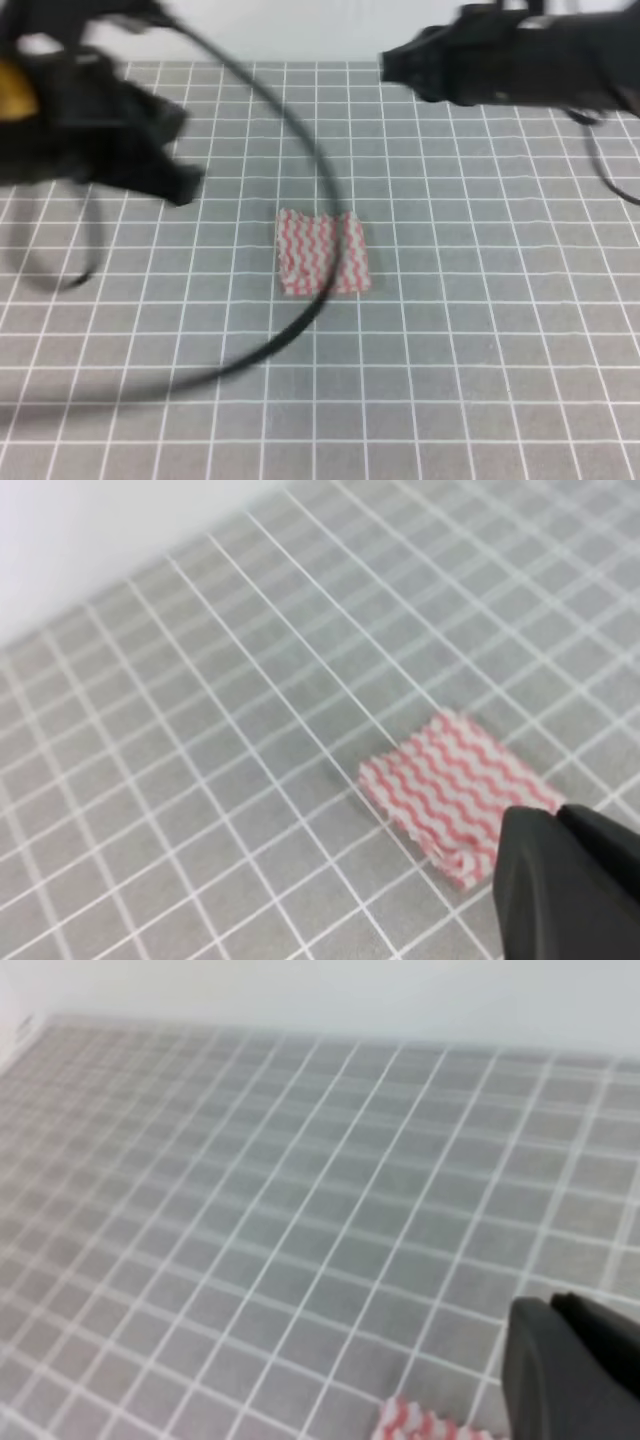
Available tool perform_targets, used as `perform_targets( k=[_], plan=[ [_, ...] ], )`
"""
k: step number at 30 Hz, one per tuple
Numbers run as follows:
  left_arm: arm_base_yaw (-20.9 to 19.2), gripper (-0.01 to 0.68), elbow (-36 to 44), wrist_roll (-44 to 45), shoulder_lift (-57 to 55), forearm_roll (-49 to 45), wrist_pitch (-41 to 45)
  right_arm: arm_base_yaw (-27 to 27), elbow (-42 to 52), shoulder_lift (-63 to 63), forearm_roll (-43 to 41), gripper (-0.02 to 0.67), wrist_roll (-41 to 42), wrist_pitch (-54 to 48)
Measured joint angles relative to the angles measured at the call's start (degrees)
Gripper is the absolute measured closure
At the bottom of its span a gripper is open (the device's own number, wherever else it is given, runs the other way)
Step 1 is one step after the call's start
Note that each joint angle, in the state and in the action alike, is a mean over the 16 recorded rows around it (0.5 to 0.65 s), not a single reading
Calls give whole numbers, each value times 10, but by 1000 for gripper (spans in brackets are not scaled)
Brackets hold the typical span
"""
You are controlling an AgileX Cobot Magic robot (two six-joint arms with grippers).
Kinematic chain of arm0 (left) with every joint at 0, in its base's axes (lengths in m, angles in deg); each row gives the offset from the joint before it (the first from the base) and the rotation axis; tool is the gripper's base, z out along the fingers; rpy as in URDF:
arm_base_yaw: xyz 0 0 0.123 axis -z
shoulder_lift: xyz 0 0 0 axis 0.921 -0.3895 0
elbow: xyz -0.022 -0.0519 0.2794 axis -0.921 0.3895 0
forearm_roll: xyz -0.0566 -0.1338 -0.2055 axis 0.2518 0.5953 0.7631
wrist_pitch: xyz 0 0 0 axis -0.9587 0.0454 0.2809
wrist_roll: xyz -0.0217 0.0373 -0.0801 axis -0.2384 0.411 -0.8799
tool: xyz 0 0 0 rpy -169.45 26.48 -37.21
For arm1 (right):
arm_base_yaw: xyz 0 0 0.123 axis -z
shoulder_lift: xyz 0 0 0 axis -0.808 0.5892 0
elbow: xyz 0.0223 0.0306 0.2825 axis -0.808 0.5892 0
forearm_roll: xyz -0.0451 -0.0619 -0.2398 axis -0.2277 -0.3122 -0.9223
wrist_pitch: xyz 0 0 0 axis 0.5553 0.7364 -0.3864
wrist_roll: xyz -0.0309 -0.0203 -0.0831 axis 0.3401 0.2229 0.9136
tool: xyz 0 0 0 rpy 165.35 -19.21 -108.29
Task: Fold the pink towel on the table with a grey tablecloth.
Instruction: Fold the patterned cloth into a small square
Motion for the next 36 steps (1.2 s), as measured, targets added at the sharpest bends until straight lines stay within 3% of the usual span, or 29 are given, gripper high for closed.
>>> perform_targets(
  k=[9,21,28,36],
  plan=[
    [1,673,118,-96,181,-30,12,-4,202,-257,14,665,6,100],
    [1,673,254,-153,362,-40,34,-5,387,-573,6,665,11,120],
    [1,673,288,-170,414,-34,60,-5,433,-661,-1,665,12,109],
    [1,673,294,-172,428,-24,118,-5,442,-674,-13,665,12,86]
  ],
)
